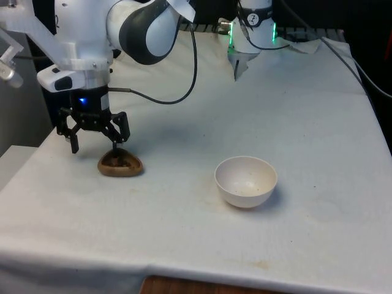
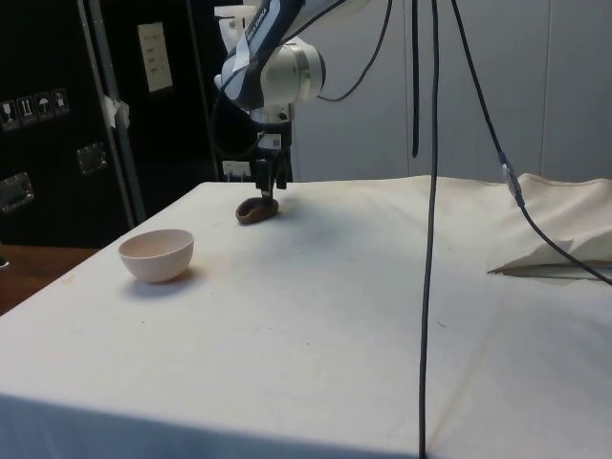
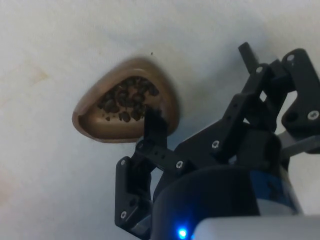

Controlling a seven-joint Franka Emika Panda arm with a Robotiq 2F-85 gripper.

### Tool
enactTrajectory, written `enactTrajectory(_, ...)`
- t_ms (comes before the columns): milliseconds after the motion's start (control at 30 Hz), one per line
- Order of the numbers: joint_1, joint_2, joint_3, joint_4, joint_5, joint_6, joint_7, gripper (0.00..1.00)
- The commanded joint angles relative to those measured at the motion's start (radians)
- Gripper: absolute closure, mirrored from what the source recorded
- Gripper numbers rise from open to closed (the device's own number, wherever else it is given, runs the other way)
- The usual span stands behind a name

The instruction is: Pour the coffee beans from the cup into the bowl.

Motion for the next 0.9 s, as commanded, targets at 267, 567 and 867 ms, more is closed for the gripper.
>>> enactTrajectory(267, -0.002, 0.004, -0.001, 0.013, 0.001, -0.008, 0.025, 0.00)
enactTrajectory(567, -0.007, -0.002, 0.005, 0.015, 0.018, -0.025, 0.063, 0.00)
enactTrajectory(867, -0.018, 0.006, 0.010, 0.044, 0.080, -0.064, 0.051, 0.00)
